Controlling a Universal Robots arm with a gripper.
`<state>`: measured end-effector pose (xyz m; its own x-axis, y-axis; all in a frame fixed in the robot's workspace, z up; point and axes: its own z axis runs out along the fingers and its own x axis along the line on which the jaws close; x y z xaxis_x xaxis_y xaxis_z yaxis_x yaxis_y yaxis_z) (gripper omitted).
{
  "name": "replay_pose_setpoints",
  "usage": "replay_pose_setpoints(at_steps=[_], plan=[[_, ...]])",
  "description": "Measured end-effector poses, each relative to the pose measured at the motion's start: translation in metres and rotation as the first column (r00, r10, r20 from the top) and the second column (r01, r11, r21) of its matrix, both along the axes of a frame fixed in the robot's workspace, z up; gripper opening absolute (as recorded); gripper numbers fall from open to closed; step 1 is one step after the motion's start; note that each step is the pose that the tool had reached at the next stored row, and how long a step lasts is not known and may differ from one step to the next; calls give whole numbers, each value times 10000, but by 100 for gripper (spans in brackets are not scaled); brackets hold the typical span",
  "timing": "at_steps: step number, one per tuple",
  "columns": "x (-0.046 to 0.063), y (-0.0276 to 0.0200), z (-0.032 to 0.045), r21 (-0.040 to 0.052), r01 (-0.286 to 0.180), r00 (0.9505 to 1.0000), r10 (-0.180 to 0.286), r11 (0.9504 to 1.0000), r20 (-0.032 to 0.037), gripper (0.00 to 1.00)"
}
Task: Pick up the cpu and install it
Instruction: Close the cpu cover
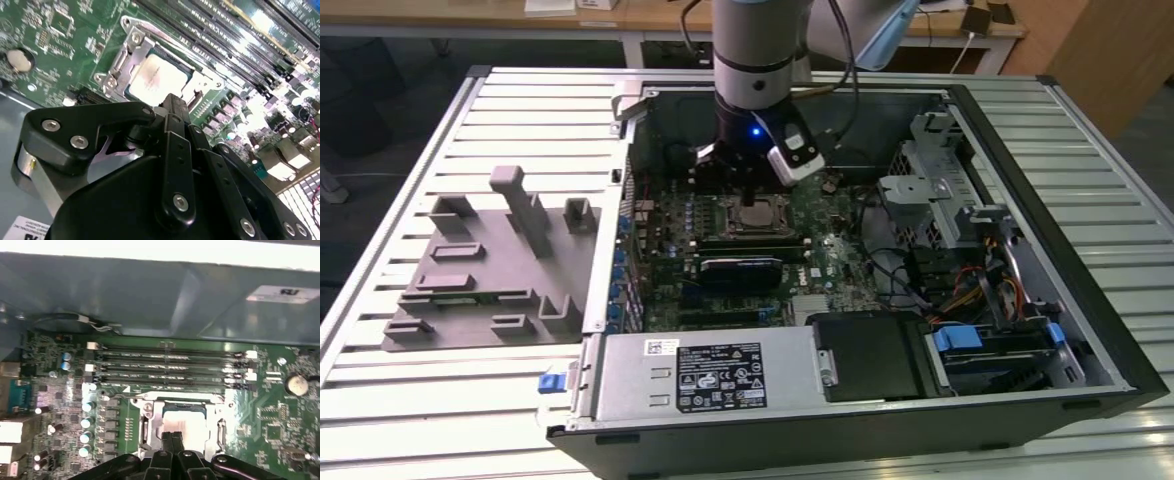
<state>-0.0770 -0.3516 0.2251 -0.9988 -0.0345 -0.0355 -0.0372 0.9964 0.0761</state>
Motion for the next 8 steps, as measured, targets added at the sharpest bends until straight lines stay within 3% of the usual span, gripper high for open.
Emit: replay_pose_setpoints(at_steps=[2,5,6,8], plan=[[0,0,0,-238,119,9999,-117,9996,59,11],[5,0,0,-521,234,9997,-230,9984,75,11],[10,0,0,-595,261,9996,-257,9979,77,11],[31,0,-1,-615,304,9995,-300,9976,78,11]])
